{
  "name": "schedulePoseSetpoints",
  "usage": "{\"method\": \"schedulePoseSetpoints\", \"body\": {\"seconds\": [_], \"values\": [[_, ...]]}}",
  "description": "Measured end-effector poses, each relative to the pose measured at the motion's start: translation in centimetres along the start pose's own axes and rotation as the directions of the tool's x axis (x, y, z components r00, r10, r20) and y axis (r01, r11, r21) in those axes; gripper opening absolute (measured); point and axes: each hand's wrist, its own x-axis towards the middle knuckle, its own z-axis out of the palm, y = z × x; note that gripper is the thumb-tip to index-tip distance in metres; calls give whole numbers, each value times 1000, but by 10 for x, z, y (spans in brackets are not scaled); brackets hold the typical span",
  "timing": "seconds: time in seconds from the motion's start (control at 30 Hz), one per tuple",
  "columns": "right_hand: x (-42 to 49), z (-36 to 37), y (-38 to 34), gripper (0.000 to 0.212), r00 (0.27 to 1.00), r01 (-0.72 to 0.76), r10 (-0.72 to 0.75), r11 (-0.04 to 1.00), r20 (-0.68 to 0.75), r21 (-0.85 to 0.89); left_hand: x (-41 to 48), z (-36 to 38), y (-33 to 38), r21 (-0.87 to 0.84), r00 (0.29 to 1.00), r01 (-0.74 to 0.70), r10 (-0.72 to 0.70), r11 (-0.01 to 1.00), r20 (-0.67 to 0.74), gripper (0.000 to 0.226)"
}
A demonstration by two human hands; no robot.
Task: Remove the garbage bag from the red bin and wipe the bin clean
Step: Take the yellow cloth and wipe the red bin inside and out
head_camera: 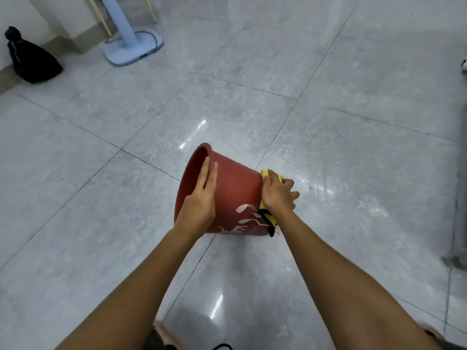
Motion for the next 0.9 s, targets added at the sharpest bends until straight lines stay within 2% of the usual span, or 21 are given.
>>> {"method": "schedulePoseSetpoints", "body": {"seconds": [0.07, 0.1, 0.17, 0.23, 0.3, 0.4, 0.5, 0.57, 0.6, 0.67, 0.77, 0.83, 0.9], "values": [[-13, 3, -13, 47, 998, 58, -58, 997, -9, 43, 12, 1, 10, -76, 999, 50, -50, 996, -6, 67], [-22, 5, -18, 46, 990, 143, -142, 989, -22, 44, 18, 2, 16, -111, 998, 64, -66, 992, -9, 62], [-44, 15, -23, 42, 925, 378, -378, 926, -48, -12, 28, 4, 22, -147, 993, 101, -108, 984, -37, 53], [-62, 25, -20, 41, 851, 506, -514, 857, -104, -97, 35, 5, 21, -164, 986, 151, -160, 975, -42, 50], [-62, 29, -8, 41, 847, 464, -497, 865, -191, -191, 38, 6, 13, -163, 977, 208, -213, 964, -14, 49], [-37, 23, 18, 41, 900, 285, -346, 927, -265, -244, 36, 7, 3, -204, 962, 267, -274, 942, -3, 48], [-18, 9, 40, 42, 960, 27, -69, 987, -271, -156, 35, 8, 12, -241, 961, 267, -277, 933, -4, 47], [-17, 6, 38, 43, 964, -78, 56, 994, -262, -74, 38, 9, 27, -240, 965, 248, -261, 939, -25, 46], [-22, 9, 32, 42, 963, -47, 30, 997, -270, -59, 40, 10, 34, -233, 966, 243, -257, 942, -31, 46], [-44, 22, 16, 40, 935, 153, -166, 986, -313, -68, 47, 10, 42, -211, 961, 264, -275, 941, -22, 47], [-79, 42, 0, 44, 829, 414, -446, 895, -337, -166, 54, 7, 43, -168, 948, 315, -318, 934, 11, 50], [-80, 43, 9, 48, 799, 442, -499, 866, -336, -234, 53, 5, 41, -157, 955, 294, -295, 943, 18, 49], [-63, 36, 31, 47, 836, 357, -418, 906, -355, -226, 51, 3, 38, -163, 960, 275, -278, 948, 1, 47]]}}
